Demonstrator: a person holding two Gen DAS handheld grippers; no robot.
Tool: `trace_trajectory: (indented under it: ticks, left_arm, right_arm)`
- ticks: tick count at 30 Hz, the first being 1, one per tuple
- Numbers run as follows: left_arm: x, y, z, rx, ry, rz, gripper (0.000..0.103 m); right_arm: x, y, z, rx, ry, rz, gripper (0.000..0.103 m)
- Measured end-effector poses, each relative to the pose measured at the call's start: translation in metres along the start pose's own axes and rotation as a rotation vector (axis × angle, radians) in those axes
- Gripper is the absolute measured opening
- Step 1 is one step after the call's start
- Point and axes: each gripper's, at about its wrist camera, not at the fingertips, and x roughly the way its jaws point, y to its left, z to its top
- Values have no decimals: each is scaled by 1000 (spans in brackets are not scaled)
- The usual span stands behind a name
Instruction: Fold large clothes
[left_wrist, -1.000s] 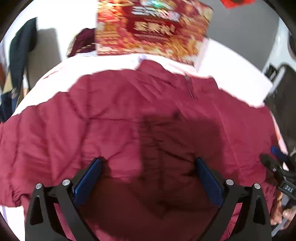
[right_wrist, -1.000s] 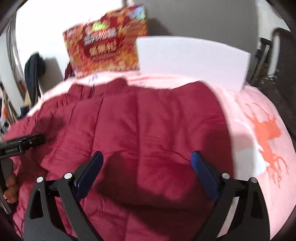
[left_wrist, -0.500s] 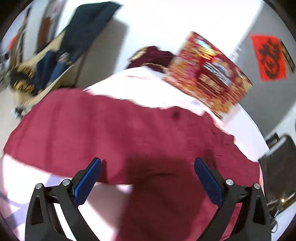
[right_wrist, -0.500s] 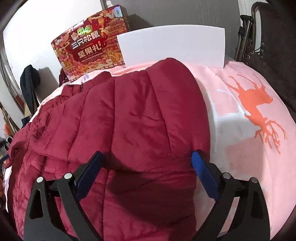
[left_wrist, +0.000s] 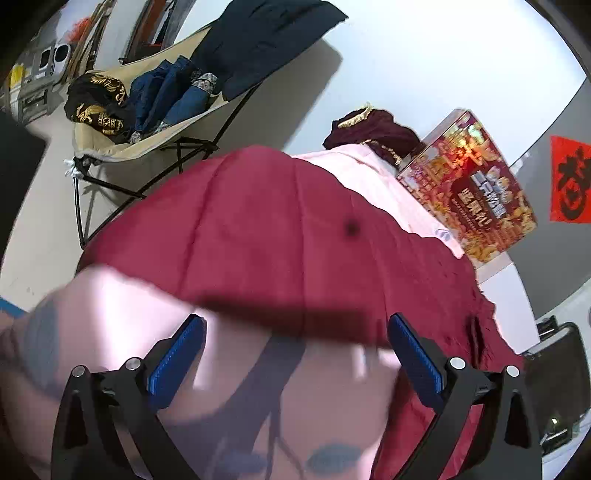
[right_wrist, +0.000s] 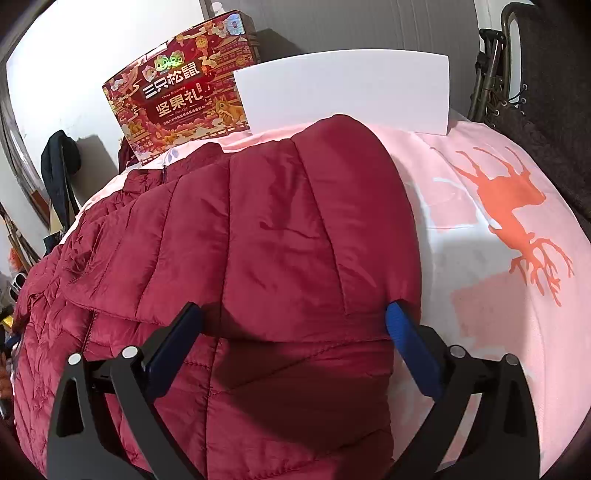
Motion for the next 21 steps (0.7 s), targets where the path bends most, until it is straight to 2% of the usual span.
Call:
trace_trajectory:
  ticks: [2, 5, 7, 9, 10, 12, 15, 17, 19, 21]
  left_arm:
    - [11, -3, 13, -28, 1, 6, 99]
    - [21, 13, 38, -207, -31, -70, 99]
    - [21, 25, 46, -286, -62, -106, 99]
    - [21, 30, 52, -318, -86, -91, 89]
    - [22, 28, 54, -307, -89, -61, 84]
    - [25, 25, 60, -275, -91, 1, 58]
    - [24, 26, 67, -244, -88, 64, 34]
    - [20, 19, 72, -206, -100, 85, 28]
    - [10, -6, 76, -103, -134, 131, 22]
    - [-3, -48, 73, 50, -186, 183, 21]
  right_arm:
    - [0, 0, 0, 1, 0, 1, 98]
    - [0, -1, 0, 3, 0, 4, 98]
    - [0, -1, 0, 3, 0, 4, 98]
    - [0, -1, 0, 3, 0, 4, 98]
    - [0, -1, 0, 3, 0, 4, 98]
    - [0, -1, 0, 3, 0, 4, 98]
    - [0, -1, 0, 3, 0, 3, 98]
    - [1, -1, 0, 2, 1, 2, 99]
    - [1, 0, 0, 1, 1, 0, 99]
    - [1, 0, 0, 0, 1, -1, 99]
